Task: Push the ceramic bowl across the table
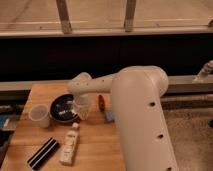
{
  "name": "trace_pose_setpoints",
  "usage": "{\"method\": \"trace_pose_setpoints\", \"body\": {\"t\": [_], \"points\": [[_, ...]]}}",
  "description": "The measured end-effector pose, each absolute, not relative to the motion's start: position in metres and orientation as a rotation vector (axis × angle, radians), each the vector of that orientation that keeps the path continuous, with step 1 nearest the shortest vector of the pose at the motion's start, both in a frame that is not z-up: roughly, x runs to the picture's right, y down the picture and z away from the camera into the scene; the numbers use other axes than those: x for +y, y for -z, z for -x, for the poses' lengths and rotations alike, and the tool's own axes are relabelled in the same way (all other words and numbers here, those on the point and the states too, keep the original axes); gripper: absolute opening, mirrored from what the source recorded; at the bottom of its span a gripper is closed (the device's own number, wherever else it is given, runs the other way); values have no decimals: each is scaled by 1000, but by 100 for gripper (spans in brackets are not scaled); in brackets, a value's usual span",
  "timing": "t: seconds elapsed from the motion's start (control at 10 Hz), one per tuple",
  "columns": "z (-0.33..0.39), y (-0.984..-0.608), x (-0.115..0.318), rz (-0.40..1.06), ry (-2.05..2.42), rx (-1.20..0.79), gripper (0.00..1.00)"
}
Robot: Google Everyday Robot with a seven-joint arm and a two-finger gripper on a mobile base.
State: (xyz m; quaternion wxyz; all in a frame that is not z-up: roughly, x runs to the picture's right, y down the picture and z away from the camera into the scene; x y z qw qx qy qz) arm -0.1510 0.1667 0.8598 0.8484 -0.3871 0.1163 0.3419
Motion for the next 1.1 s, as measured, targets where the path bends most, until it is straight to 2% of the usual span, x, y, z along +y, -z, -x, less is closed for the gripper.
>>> {"method": "trace_pose_setpoints", "body": {"t": [0.7,1.1], "points": [[254,-873,104,829,-629,-11,0],[305,-880,92,884,-594,-152,0]]}}
